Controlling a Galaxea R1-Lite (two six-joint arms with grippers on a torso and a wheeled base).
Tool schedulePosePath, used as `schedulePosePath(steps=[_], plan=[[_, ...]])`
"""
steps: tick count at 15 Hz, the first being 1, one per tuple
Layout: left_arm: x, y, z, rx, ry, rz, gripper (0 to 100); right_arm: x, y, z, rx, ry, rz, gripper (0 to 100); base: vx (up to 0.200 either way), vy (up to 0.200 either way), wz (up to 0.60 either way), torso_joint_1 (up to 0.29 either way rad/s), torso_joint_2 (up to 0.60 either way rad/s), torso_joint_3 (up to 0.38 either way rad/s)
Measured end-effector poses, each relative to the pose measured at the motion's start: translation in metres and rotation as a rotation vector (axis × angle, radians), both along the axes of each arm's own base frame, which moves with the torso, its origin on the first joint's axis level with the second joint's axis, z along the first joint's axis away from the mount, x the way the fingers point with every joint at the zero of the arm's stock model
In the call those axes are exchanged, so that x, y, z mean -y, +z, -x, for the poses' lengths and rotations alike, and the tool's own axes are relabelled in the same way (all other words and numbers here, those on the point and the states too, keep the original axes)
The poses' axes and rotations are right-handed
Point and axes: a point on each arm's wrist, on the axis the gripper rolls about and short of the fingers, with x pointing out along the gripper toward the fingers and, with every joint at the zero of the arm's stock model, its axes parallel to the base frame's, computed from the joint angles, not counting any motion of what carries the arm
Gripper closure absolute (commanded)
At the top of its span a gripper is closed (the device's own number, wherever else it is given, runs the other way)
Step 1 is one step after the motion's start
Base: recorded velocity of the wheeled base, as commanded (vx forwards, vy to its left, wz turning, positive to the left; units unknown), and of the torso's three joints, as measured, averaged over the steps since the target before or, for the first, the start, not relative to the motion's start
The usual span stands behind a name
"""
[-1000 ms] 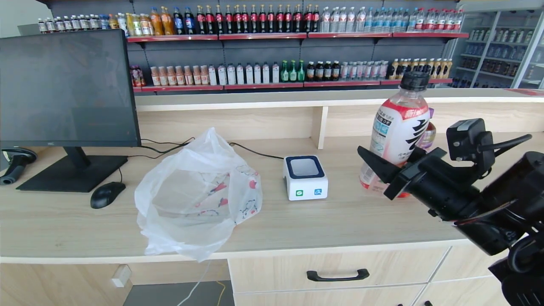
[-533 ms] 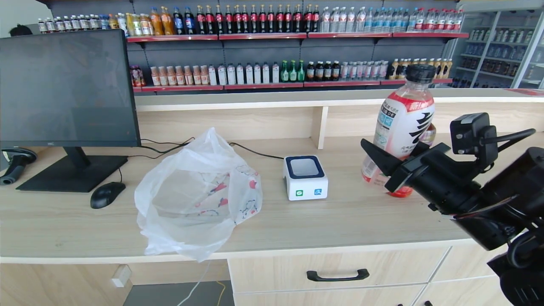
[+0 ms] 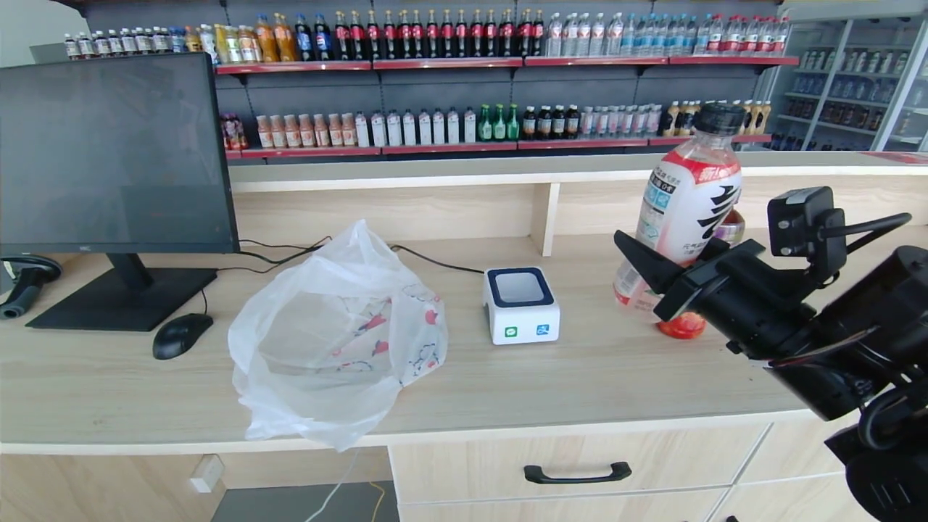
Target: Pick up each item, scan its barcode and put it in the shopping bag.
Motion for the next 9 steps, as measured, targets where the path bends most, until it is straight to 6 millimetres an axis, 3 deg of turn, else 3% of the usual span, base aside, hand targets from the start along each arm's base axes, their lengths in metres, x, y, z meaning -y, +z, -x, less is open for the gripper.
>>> schedulePosePath(steps=[2, 9], plan=[[0.0000, 0.0000, 0.0000, 0.000, 0.000, 0.000, 0, -0.0003, -0.0013, -0.0012, -0.008, -0.002, 0.003, 100, 0.000, 0.200, 0.00, 0.019, 0.00, -0.002], [0.0000, 0.0002, 0.0000, 0.002, -0.001, -0.001, 0, -0.0015, -0.0022, -0.0009, -0.008, 0.004, 0.002, 100, 0.000, 0.000, 0.00, 0.000, 0.00, 0.000]])
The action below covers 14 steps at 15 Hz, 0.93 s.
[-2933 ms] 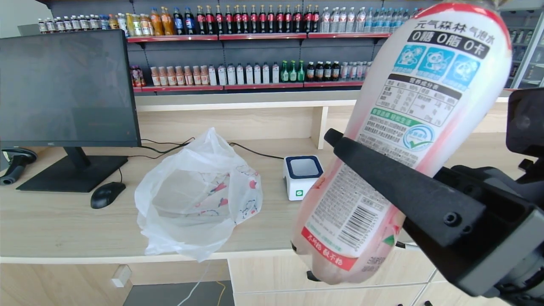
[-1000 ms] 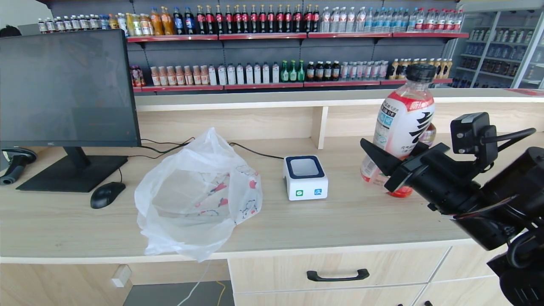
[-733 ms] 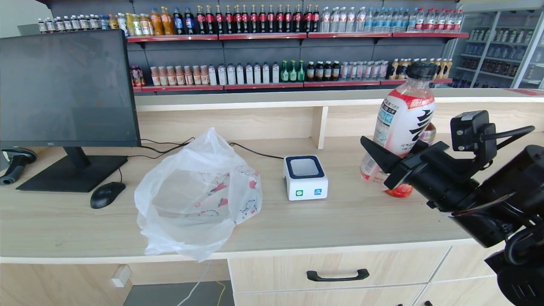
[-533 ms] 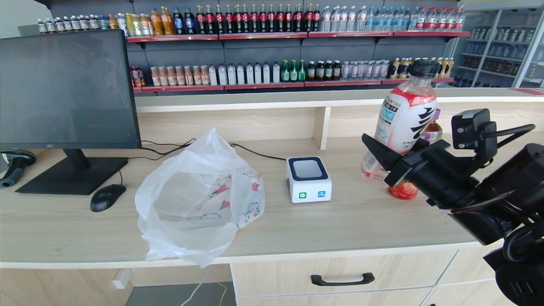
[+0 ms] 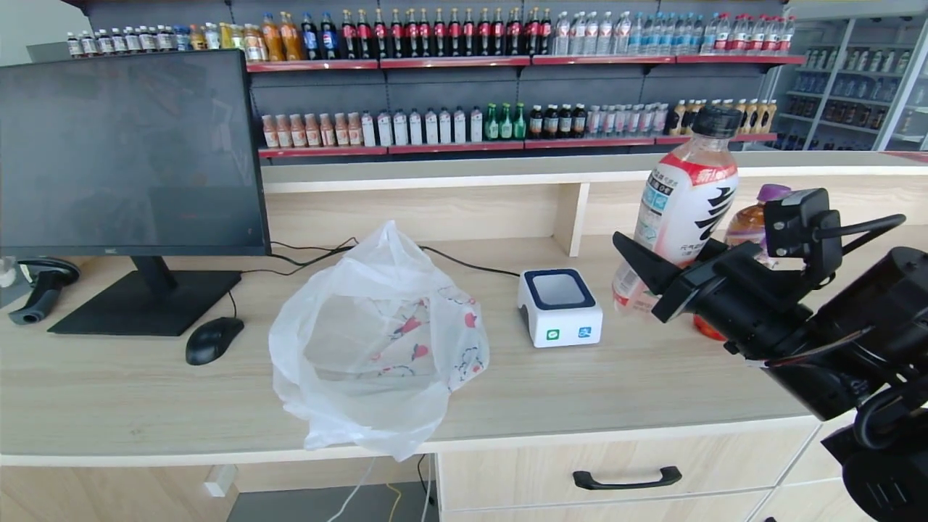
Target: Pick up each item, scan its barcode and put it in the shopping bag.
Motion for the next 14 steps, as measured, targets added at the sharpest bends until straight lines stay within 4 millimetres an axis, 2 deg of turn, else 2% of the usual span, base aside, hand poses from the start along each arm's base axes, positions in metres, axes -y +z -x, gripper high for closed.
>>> schedulePosePath(steps=[1, 5, 11, 14], plan=[[0.0000, 0.0000, 0.0000, 0.000, 0.001, 0.000, 0, -0.0002, -0.0005, -0.0002, -0.003, 0.001, 0.002, 100, 0.000, 0.000, 0.00, 0.000, 0.00, 0.000], [0.0000, -0.0002, 0.0000, -0.002, 0.000, 0.000, 0, -0.0015, -0.0011, 0.0003, -0.002, 0.005, 0.002, 100, 0.200, 0.000, 0.00, -0.009, 0.00, 0.005], [0.0000, -0.0001, 0.0000, -0.001, 0.000, 0.000, 0, -0.0043, -0.0028, 0.0007, -0.007, 0.016, 0.005, 100, 0.000, 0.000, 0.00, 0.000, 0.00, 0.000], [0.0000, -0.0002, 0.0000, -0.002, 0.001, 0.000, 0, -0.0073, 0.0053, -0.0080, 0.059, -0.004, 0.042, 100, 0.000, 0.000, 0.00, 0.000, 0.00, 0.000]])
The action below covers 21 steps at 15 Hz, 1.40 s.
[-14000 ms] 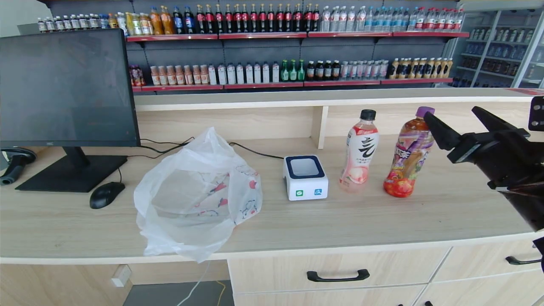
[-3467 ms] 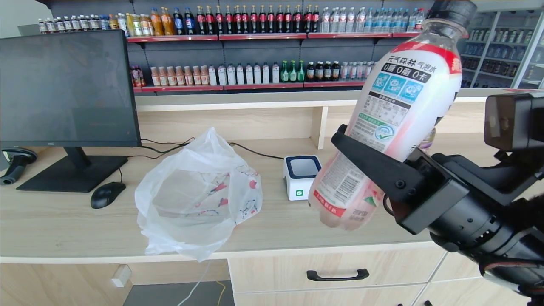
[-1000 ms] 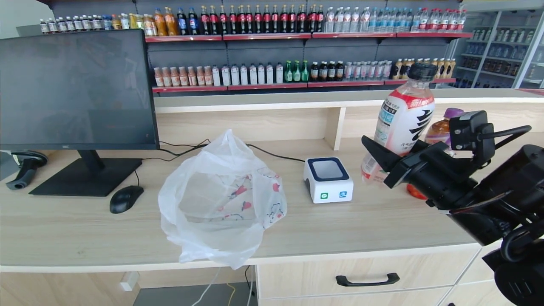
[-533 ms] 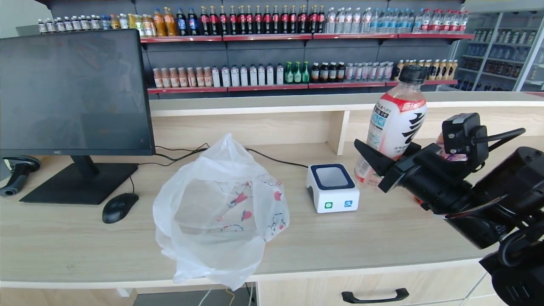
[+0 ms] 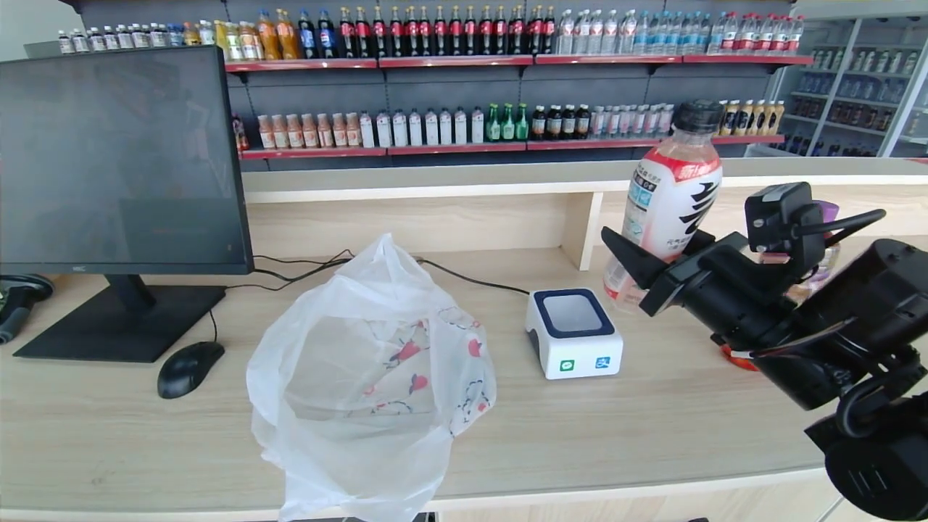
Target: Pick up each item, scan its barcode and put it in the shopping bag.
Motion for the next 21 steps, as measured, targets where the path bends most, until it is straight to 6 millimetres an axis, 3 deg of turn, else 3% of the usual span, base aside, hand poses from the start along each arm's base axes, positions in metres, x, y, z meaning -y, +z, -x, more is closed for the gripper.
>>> schedulePosePath(steps=[9, 13, 21], plan=[[0.000, 0.000, 0.000, 0.002, 0.000, 0.000, 0, -0.011, -0.001, -0.019, 0.202, -0.114, 0.289, 100, 0.000, 0.000, 0.00, 0.000, 0.00, 0.000], [0.000, 0.000, 0.000, 0.001, -0.001, 0.000, 0, -0.020, -0.012, -0.016, 0.275, -0.020, 0.426, 100, 0.000, 0.000, 0.00, 0.000, 0.00, 0.000], [0.000, 0.000, 0.000, 0.002, 0.000, 0.000, 0, -0.018, -0.037, -0.018, 0.295, 0.085, 0.554, 100, 0.000, 0.000, 0.00, 0.000, 0.00, 0.000]])
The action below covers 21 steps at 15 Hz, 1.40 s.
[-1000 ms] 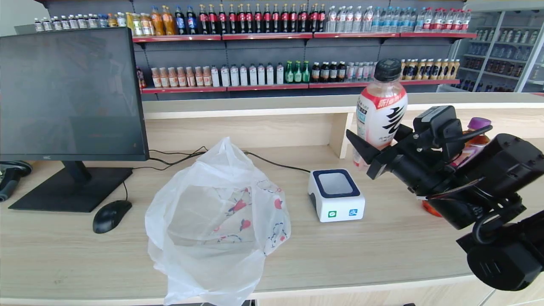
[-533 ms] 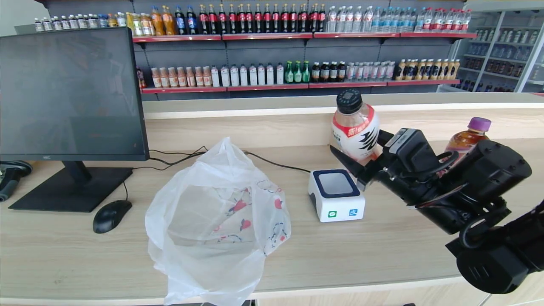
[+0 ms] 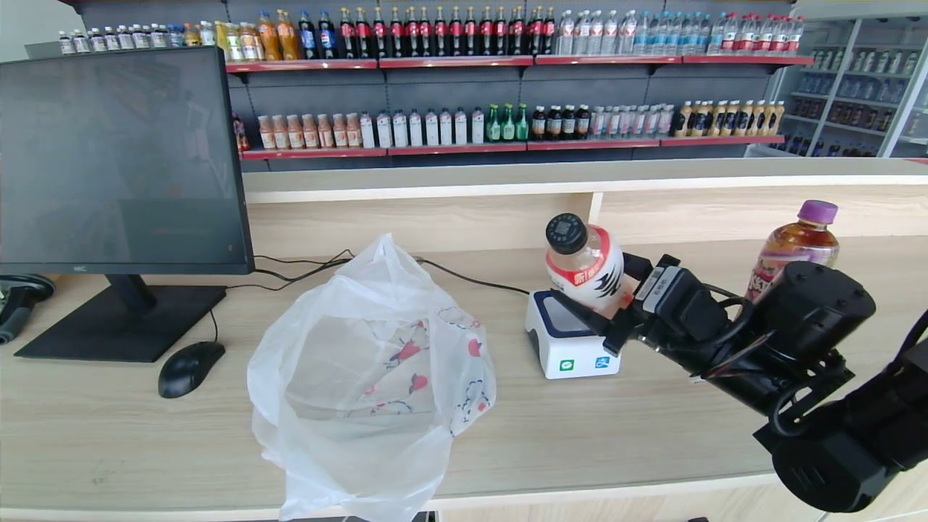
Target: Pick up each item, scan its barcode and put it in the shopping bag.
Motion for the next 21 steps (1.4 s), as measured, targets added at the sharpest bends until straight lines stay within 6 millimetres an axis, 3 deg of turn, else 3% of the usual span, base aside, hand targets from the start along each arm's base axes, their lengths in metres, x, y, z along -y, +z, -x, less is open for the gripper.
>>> schedulePosePath(steps=[8, 21], plan=[[0.000, 0.000, 0.000, 0.000, 0.000, 0.000, 0, 0.023, -0.002, -0.015, 0.088, 0.053, 0.097, 100, 0.000, 0.000, 0.00, 0.000, 0.00, 0.000], [0.000, 0.000, 0.000, 0.000, 0.000, 0.000, 0, 0.016, -0.012, -0.031, 0.108, 0.110, 0.124, 100, 0.000, 0.000, 0.00, 0.000, 0.00, 0.000]])
